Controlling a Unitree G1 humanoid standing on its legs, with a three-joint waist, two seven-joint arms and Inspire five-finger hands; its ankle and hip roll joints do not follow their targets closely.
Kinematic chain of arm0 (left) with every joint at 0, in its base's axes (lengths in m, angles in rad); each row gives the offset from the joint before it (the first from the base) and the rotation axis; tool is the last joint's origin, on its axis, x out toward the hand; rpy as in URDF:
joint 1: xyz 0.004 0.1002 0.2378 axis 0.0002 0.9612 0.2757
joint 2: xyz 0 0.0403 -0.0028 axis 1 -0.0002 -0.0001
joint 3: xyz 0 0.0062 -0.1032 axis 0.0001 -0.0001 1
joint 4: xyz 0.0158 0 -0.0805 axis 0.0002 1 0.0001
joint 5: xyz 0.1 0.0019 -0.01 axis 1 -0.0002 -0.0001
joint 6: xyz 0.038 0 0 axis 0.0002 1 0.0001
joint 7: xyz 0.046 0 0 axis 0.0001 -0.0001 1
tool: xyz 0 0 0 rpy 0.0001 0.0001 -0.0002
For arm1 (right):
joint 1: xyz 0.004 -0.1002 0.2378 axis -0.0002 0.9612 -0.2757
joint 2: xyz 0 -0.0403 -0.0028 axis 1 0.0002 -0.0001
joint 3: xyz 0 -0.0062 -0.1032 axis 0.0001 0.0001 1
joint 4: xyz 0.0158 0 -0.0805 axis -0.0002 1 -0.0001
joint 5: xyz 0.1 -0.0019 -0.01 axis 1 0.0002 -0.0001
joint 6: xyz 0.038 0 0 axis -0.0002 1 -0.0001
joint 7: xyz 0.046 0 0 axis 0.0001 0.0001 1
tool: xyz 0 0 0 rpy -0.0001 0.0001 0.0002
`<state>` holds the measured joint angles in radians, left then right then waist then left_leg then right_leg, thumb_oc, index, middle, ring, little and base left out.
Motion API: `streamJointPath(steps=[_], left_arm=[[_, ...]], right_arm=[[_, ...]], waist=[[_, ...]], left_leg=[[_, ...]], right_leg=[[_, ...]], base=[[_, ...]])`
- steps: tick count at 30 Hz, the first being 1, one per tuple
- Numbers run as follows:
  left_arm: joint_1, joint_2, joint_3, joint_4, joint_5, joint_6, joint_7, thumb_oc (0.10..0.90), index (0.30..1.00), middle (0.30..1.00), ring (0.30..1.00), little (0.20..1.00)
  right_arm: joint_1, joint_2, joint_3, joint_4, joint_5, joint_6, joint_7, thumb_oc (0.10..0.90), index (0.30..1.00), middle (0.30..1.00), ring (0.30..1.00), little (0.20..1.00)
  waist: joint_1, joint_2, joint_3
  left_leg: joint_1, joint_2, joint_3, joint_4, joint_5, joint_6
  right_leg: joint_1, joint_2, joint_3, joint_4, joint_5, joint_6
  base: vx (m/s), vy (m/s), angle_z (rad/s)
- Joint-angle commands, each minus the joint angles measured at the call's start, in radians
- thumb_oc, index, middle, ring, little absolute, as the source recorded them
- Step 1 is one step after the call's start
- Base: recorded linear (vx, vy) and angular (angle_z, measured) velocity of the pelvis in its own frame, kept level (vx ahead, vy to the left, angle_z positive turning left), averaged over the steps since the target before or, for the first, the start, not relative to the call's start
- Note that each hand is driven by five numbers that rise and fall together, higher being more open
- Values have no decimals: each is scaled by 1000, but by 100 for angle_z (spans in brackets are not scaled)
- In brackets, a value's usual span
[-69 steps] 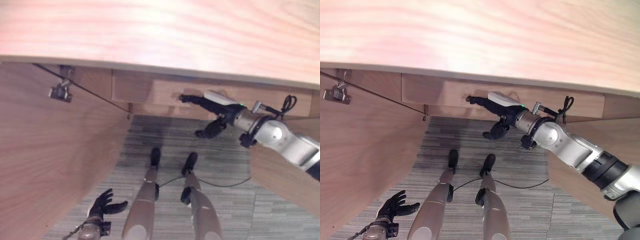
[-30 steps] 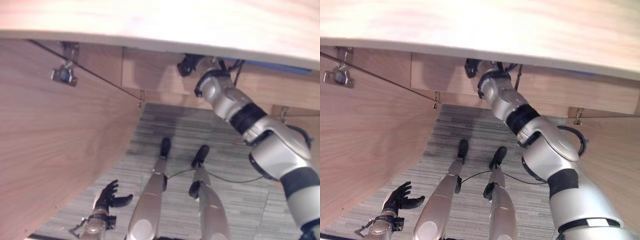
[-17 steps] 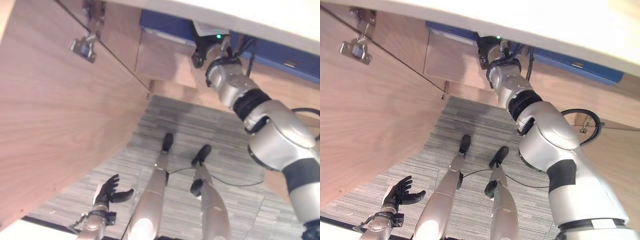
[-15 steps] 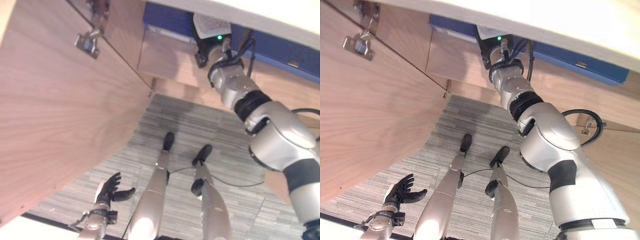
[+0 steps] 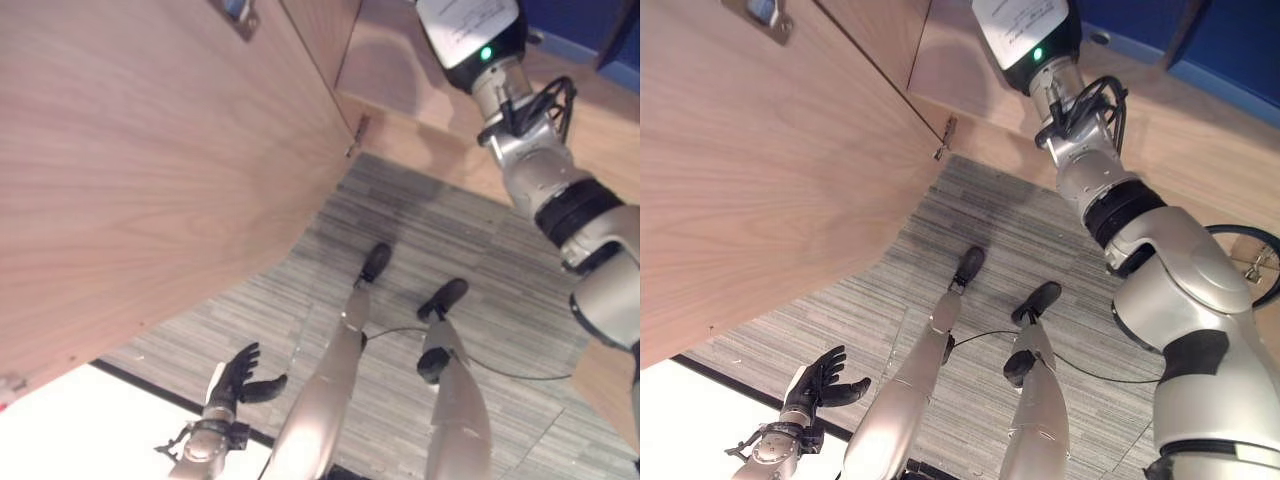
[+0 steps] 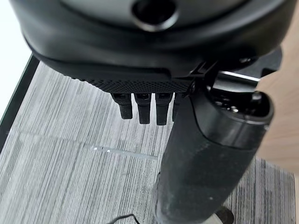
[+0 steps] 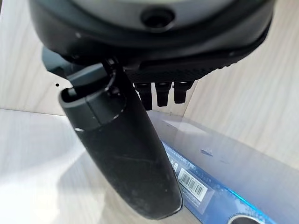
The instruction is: Put the empty folder in the office cabinet
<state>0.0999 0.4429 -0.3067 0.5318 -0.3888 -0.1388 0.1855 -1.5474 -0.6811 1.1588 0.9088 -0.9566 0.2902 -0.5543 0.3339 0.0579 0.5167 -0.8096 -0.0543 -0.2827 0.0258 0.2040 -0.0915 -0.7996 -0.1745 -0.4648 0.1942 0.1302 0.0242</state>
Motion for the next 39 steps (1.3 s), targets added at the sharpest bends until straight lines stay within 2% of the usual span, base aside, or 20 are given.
streamJointPath(steps=[1, 10, 17, 24, 30, 35, 36, 39], left_arm=[[76, 62, -6, 26, -30, -3, 7, 800, 900, 900, 900, 900], [67, 57, -1, 98, -44, -5, 7, 800, 900, 900, 900, 900], [61, 92, 22, 158, -42, -6, 2, 800, 900, 900, 900, 900], [51, 88, 21, 181, -35, -4, -4, 800, 900, 900, 900, 900], [44, 78, 24, 194, -24, 0, -16, 800, 900, 900, 900, 900], [36, 54, 20, 202, -23, 1, -22, 800, 900, 900, 900, 900], [31, 32, 16, 209, -28, -1, -24, 800, 900, 900, 900, 900], [24, 19, 13, 217, -30, -1, -22, 800, 900, 900, 900, 900]], right_arm=[[-117, -95, 112, 11, -40, 22, -16, 800, 900, 900, 900, 900], [-188, -122, 241, 100, -63, 25, 17, 800, 900, 900, 900, 900], [-166, -208, 241, 153, -104, 41, 41, 800, 900, 900, 900, 900], [-157, -254, 241, 164, -97, 49, 38, 800, 900, 900, 900, 900], [-136, -296, 241, 136, -92, 41, 41, 800, 900, 900, 900, 900], [-122, -309, 241, 107, -89, 29, 46, 800, 900, 900, 900, 900], [-116, -304, 241, 104, -70, 22, 44, 800, 900, 900, 900, 900], [-74, -293, 199, 77, -56, 13, 34, 800, 900, 900, 900, 900]], waist=[[16, -8, 3], [2, -36, 3], [0, -114, 3], [0, -136, 3], [-4, -136, 3], [-11, -117, 3], [-15, -99, 2], [-18, -89, 0]], left_leg=[[73, -47, 28, -16, -47, 60], [88, -34, 16, -54, -29, 46], [111, -22, 20, -71, -25, 40], [141, -12, 9, -109, -1, 20], [166, -13, -5, -113, 2, 7], [188, -15, -4, -113, -2, 9], [199, -17, -5, -113, -3, 11], [214, -17, -3, -113, -4, 13]], right_leg=[[83, -1, -3, -102, -39, 105], [98, 8, -12, -118, -39, 103], [126, 14, -11, -131, -33, 106], [171, 29, -27, -155, -32, 108], [226, 31, -45, -173, -32, 111], [251, 29, -45, -172, -36, 110], [262, 26, -42, -170, -37, 109], [275, 22, -39, -165, -41, 108]], base=[[3, -36, 8], [7, -8, 3], [8, -9, 2], [11, -42, 5], [7, -42, -1], [2, 2, 1], [4, 17, 5], [2, 18, 3]])
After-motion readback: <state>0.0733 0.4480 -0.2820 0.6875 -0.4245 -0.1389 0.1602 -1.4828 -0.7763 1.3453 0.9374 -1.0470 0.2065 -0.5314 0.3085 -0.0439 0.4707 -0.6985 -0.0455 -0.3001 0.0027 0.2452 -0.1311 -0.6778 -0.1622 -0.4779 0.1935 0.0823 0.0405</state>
